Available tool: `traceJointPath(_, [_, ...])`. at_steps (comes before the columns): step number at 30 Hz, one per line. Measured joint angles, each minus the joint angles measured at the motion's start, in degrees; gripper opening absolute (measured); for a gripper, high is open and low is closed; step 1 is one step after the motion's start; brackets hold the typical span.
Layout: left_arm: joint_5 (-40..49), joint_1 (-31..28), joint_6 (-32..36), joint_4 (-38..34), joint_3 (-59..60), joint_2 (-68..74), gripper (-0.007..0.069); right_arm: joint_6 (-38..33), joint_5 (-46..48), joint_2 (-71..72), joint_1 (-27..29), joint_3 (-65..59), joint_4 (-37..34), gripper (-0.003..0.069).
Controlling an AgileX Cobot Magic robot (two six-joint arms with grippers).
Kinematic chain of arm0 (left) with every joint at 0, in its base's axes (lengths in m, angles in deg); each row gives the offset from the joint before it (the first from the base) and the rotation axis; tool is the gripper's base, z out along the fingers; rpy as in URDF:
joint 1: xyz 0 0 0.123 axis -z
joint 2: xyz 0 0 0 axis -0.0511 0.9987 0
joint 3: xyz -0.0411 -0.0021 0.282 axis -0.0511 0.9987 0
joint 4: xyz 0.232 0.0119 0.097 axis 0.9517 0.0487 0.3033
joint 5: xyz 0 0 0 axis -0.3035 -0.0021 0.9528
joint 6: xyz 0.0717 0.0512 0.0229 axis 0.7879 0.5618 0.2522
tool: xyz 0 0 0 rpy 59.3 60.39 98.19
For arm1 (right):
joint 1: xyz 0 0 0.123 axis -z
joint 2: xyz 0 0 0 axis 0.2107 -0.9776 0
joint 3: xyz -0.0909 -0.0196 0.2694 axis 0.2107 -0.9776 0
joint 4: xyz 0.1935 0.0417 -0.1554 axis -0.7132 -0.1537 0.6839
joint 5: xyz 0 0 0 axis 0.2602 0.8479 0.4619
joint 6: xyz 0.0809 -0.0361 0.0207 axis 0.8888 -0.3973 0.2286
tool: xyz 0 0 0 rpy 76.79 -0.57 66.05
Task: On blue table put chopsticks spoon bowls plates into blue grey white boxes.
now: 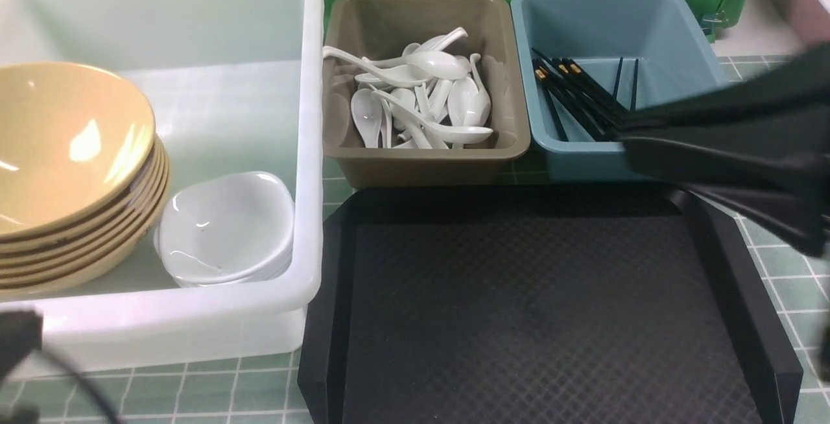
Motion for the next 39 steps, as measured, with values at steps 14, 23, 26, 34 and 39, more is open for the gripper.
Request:
traceJointPath(14, [-18.7, 0.0, -0.1, 0.0, 13.2, -19.2, 0.0001, 3.4, -18.5, 11.8, 0.0, -13.9, -0.1, 0.0083])
traceJointPath(23, [-18.5, 0.0, -0.1, 0.0, 13.2, -19.2, 0.0001, 3.4, -17.6, 11.9, 0.0, -15.7, -0.1, 0.0092])
traceJointPath(26, [-18.5, 0.0, -0.1, 0.0, 13.2, -19.2, 0.0001, 3.4, -16.3, 11.9, 0.0, -15.9, -0.1, 0.0096])
traceJointPath(34, [-18.2, 0.0, -0.1, 0.0, 13.3, -19.2, 0.0001, 3.8, -15.4, 12.1, 0.0, -16.5, -0.1, 0.0103])
traceJointPath(39, [-18.2, 0.0, -0.1, 0.0, 13.3, -19.2, 0.0001, 5.7, -20.3, 15.6, 3.4, -22.8, -0.2, 0.0049])
